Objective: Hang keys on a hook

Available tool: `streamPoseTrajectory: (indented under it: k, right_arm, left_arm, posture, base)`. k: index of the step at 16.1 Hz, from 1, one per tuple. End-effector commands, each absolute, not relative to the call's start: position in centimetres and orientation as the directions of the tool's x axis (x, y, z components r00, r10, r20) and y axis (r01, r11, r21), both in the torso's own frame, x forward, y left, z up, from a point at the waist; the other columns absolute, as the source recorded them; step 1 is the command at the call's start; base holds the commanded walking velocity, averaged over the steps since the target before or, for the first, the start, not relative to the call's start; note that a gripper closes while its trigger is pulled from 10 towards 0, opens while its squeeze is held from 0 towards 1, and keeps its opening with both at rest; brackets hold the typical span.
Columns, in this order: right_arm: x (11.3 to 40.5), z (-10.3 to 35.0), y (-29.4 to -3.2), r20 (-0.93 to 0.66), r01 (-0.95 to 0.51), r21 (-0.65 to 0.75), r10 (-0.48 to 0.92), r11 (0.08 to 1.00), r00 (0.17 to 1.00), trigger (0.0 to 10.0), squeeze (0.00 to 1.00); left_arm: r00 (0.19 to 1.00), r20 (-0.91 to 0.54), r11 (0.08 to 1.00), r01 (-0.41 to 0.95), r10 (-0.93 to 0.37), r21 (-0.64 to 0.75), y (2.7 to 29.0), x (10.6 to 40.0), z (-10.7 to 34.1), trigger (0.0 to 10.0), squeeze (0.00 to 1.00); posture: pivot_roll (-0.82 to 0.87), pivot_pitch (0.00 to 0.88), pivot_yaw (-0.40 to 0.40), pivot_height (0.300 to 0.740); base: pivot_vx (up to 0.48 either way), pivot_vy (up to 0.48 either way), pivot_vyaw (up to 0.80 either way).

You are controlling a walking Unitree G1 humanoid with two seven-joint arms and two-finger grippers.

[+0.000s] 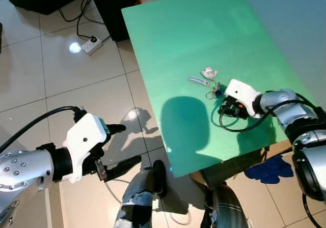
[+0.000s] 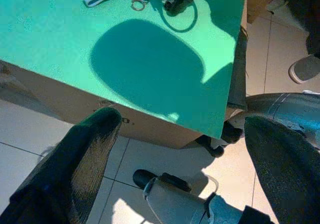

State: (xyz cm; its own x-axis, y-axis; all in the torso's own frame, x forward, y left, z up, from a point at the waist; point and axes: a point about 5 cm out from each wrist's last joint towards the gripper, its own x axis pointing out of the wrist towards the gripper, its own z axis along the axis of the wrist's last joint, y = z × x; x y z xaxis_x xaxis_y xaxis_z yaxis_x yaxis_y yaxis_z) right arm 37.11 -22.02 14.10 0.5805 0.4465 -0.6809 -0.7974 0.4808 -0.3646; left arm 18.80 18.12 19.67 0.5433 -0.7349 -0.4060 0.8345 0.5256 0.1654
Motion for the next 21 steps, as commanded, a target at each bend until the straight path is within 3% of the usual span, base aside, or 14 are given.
streamPoseTrajectory:
  k: [1, 9, 10, 11, 14, 16, 17, 19, 21]
  right_arm:
    - [36.8, 14.0, -22.4, -0.695, -0.812, -0.332, 0.458, 0.480, 0.555, 10.0, 1.00]
    - [36.5, 14.0, -23.5, -0.718, -0.813, -0.330, 0.432, 0.479, 0.546, 10.0, 1.00]
    - [36.4, 13.8, -23.8, -0.731, -0.813, -0.323, 0.419, 0.484, 0.539, 10.0, 0.42]
    - [36.2, 13.7, -24.0, -0.741, -0.815, -0.316, 0.410, 0.486, 0.532, 10.0, 0.00]
    - [36.0, 13.4, -24.6, -0.738, -0.799, -0.288, 0.409, 0.528, 0.536, 10.0, 0.00]
    - [35.9, 13.4, -24.7, -0.713, -0.779, -0.275, 0.423, 0.563, 0.558, 4.4, 0.00]
    - [35.9, 13.4, -24.8, -0.712, -0.777, -0.277, 0.422, 0.565, 0.561, 3.2, 0.00]
    - [36.0, 13.4, -24.8, -0.707, -0.775, -0.284, 0.422, 0.565, 0.567, 1.3, 0.00]
    - [36.0, 13.5, -24.7, -0.695, -0.769, -0.285, 0.429, 0.572, 0.577, 1.9, 0.00]
  left_arm:
    - [0.514, -0.414, 0.499, 0.853, -0.751, 0.152, 17.7, 18.3, 19.5, 10.0, 0.00]
    - [0.509, -0.415, 0.493, 0.856, -0.754, 0.153, 17.7, 18.5, 19.5, 10.0, 0.00]
    - [0.508, -0.416, 0.492, 0.857, -0.754, 0.154, 17.7, 18.5, 19.5, 10.0, 0.00]
    - [0.508, -0.416, 0.491, 0.857, -0.755, 0.155, 17.7, 18.6, 19.5, 10.0, 0.00]
    - [0.507, -0.414, 0.490, 0.858, -0.756, 0.156, 17.6, 18.6, 19.5, 10.0, 0.00]
    - [0.508, -0.413, 0.491, 0.857, -0.755, 0.157, 17.6, 18.7, 19.5, 10.0, 0.00]
    - [0.509, -0.413, 0.491, 0.856, -0.755, 0.159, 17.6, 18.7, 19.5, 10.0, 0.00]
    - [0.512, -0.413, 0.492, 0.855, -0.754, 0.161, 17.6, 18.7, 19.5, 10.0, 0.00]
    - [0.514, -0.412, 0.493, 0.854, -0.753, 0.165, 17.6, 18.7, 19.5, 10.0, 0.00]
  posture:
    - [0.27, 0.401, 0.101, 0.718]
    - [0.27, 0.398, 0.105, 0.718]
    - [0.27, 0.397, 0.105, 0.718]
    - [0.27, 0.397, 0.105, 0.718]
    - [0.27, 0.396, 0.105, 0.718]
    - [0.27, 0.396, 0.105, 0.718]
    - [0.27, 0.396, 0.104, 0.718]
    - [0.27, 0.396, 0.103, 0.718]
    - [0.27, 0.396, 0.102, 0.718]
  base:
    - [0.000, 0.000, 0.00]
    - [0.000, 0.000, 0.00]
    - [0.000, 0.000, 0.00]
    - [0.000, 0.000, 0.00]
    - [0.000, 0.000, 0.00]
    - [0.000, 0.000, 0.00]
    - [0.000, 0.000, 0.00]
    - [0.000, 0.000, 0.00]
    - [0.000, 0.000, 0.00]
